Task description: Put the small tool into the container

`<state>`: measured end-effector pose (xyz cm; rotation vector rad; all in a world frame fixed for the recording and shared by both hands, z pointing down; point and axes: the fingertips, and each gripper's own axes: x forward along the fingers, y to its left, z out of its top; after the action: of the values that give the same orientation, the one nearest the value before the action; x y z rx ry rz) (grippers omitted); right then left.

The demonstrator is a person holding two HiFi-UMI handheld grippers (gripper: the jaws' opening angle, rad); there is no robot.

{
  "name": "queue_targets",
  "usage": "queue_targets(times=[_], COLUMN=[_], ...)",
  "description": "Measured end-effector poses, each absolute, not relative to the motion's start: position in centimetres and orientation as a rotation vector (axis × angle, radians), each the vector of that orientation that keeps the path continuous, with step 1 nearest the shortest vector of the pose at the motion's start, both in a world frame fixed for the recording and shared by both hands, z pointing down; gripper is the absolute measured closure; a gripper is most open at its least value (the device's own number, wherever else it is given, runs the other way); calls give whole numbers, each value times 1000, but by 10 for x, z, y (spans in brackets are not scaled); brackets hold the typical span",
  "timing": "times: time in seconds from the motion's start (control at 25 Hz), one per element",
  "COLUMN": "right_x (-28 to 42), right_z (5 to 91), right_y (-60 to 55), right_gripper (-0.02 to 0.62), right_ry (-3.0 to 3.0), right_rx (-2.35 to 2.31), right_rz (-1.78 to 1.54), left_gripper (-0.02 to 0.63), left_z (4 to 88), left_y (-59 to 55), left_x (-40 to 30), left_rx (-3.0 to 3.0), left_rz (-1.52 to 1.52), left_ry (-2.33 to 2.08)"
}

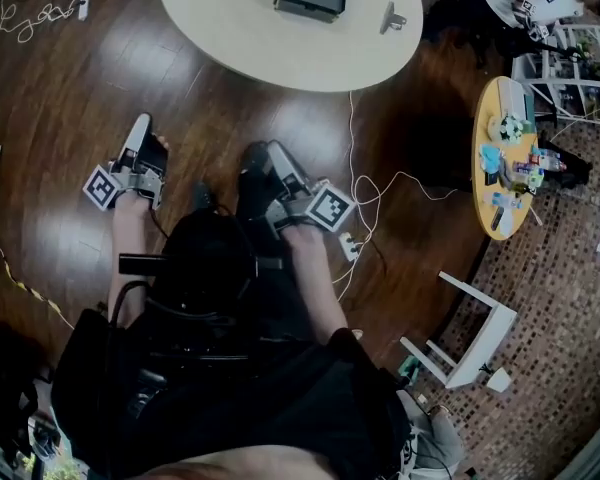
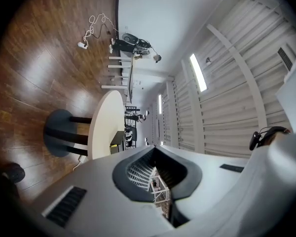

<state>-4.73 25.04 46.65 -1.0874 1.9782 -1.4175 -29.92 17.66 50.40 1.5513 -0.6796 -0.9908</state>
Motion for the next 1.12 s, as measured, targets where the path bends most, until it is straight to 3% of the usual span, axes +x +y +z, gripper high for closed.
queue_targets(times=[0.32, 0.8, 1.12], right_x=[-20, 82, 126], right_z=[458, 463, 473], right_y=[162, 69, 42], right_gripper=[612, 612, 612], right_ry=[2026, 1989, 1954], right_rx=[-967, -895, -903], right_rz=[-1371, -1380, -1379], left_gripper=[614, 614, 614], left_z=[493, 466, 472], left_y=[123, 37, 17], left_x=[-248, -133, -112], left_rx=[1593, 1689, 1684], left_rz=[-932, -869, -818], left_ry=[-693, -713, -775])
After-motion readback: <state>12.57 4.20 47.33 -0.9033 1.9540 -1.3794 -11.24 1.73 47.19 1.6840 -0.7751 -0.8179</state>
